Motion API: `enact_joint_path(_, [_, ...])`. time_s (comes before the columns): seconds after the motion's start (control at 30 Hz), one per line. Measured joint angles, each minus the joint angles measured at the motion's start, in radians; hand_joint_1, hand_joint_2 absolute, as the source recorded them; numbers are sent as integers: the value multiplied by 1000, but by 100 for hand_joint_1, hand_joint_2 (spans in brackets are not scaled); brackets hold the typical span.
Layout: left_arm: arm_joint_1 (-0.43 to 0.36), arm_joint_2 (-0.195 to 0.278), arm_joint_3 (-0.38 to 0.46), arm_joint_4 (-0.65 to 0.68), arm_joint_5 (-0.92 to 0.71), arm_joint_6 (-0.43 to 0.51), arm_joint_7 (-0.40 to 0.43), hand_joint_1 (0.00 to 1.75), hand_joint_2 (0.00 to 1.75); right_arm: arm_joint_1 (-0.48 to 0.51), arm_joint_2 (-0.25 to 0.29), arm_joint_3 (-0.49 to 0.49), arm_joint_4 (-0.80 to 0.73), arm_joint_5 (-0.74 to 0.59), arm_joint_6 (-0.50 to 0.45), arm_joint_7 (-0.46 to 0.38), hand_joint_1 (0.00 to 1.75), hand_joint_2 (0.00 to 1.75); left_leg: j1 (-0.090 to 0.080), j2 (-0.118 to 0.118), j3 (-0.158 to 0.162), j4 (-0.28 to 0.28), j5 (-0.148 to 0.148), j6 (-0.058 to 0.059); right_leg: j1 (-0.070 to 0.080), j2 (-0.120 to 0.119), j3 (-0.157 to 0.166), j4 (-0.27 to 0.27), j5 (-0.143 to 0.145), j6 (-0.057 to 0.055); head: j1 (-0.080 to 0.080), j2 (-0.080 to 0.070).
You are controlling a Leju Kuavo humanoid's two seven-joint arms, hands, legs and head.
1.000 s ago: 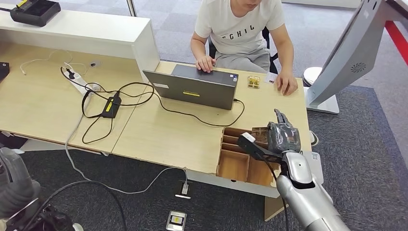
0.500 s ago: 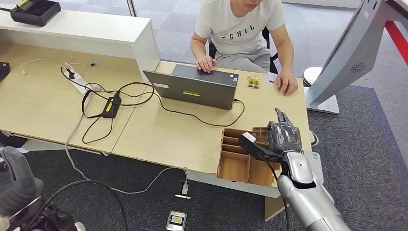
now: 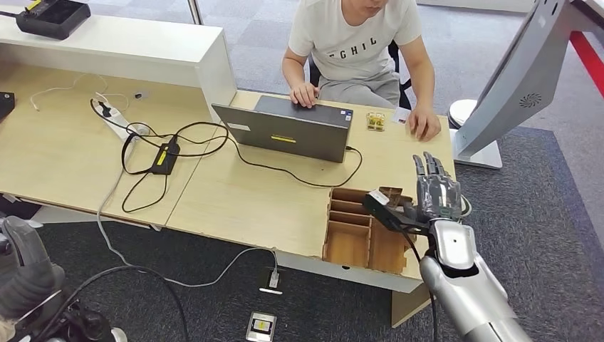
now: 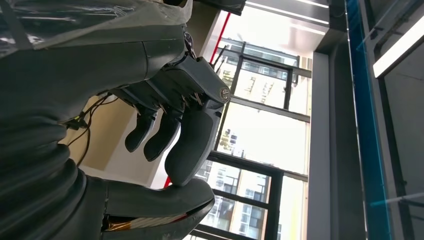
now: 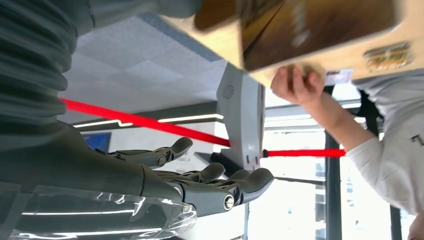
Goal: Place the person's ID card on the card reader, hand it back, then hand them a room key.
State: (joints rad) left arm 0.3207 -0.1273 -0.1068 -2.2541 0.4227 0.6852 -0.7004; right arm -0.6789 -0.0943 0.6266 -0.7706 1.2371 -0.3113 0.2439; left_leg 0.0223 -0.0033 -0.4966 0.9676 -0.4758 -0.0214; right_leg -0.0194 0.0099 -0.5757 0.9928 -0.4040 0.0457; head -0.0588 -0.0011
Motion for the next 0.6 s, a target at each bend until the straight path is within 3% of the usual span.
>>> enact_joint_path(0.33, [9, 1, 0, 0, -13, 8, 0, 147, 175, 8, -50, -46, -203, 13, 13, 17, 0, 175, 0, 0, -1, 0, 0, 0, 0, 0, -1, 0, 0, 0, 0, 0])
enact_joint_path(0.6, [12, 0, 2, 0, -33, 6, 0, 148, 175, 69, -51, -61, -428, -27, 53, -42, 0, 175, 0, 0, -1, 0, 0, 0, 0, 0, -1, 0, 0, 0, 0, 0])
